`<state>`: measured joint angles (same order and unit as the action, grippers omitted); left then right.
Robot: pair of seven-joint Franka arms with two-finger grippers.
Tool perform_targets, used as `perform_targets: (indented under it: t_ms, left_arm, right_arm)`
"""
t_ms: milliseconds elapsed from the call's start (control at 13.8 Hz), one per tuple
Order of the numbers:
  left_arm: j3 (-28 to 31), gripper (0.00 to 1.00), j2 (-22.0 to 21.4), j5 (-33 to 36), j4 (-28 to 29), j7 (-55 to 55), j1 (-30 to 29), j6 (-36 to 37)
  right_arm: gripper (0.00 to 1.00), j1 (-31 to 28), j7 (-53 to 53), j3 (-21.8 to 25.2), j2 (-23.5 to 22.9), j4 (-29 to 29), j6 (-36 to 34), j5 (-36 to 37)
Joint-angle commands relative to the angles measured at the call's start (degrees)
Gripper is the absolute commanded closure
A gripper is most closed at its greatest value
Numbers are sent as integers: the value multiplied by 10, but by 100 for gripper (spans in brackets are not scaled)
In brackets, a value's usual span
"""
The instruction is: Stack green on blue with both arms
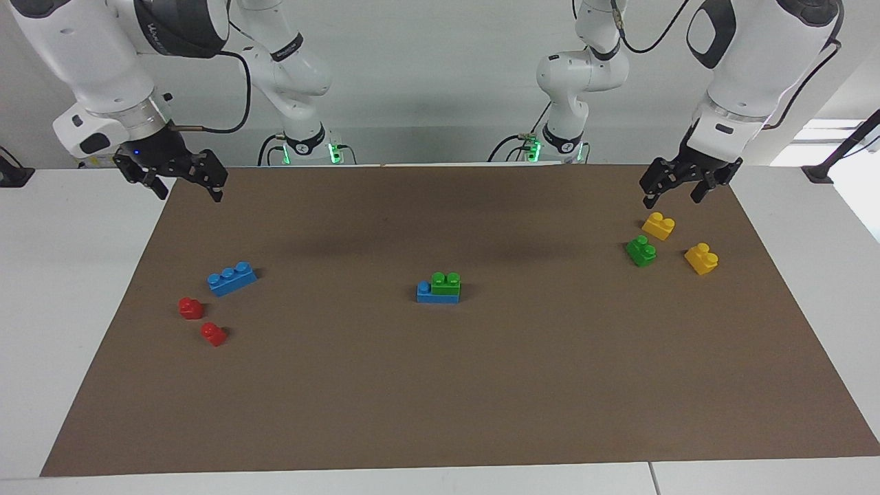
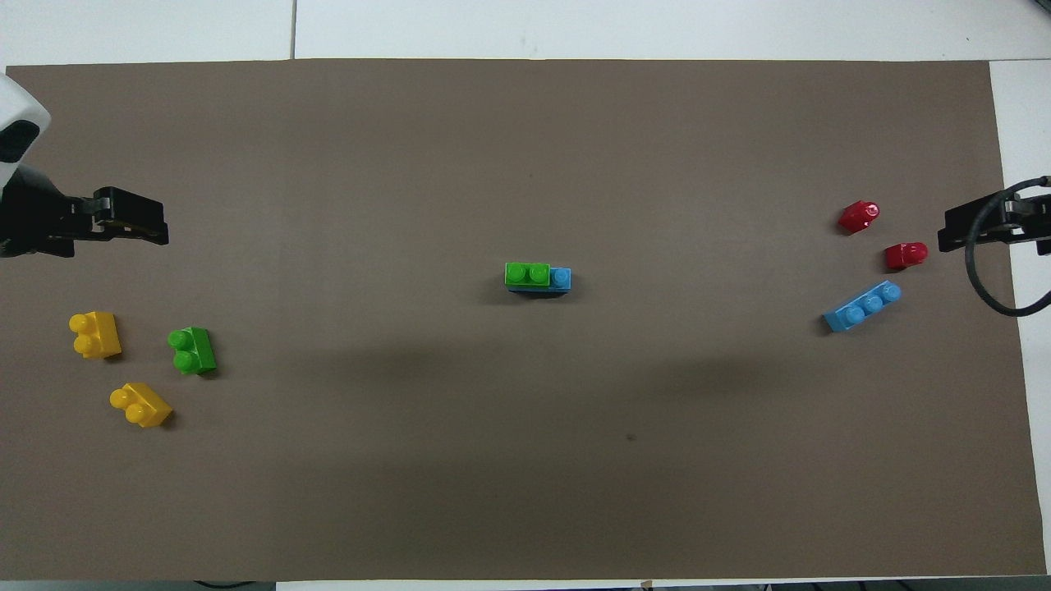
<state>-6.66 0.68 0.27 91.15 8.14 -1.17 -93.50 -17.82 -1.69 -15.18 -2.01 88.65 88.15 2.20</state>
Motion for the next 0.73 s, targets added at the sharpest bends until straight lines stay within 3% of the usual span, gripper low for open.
perform_targets:
  t_ms: [0,218,509,655]
  left_arm:
    - [-3,0,-15,7,9,-10,2,17]
    - [-2,0,-19,8,12,-10,-1,37]
    - [1,0,-68,7,82,-28,-12,36]
    - [-5,0,-73,5,84,-33,-31,40]
  right_arm:
    - [0,-6,4,-5,13,13,7,10]
    - [0,-4,1,-5,13,13,8,9]
    - [0,-6,0,-5,13,13,8,4]
    - [0,-6,0,-5,13,13,8,4]
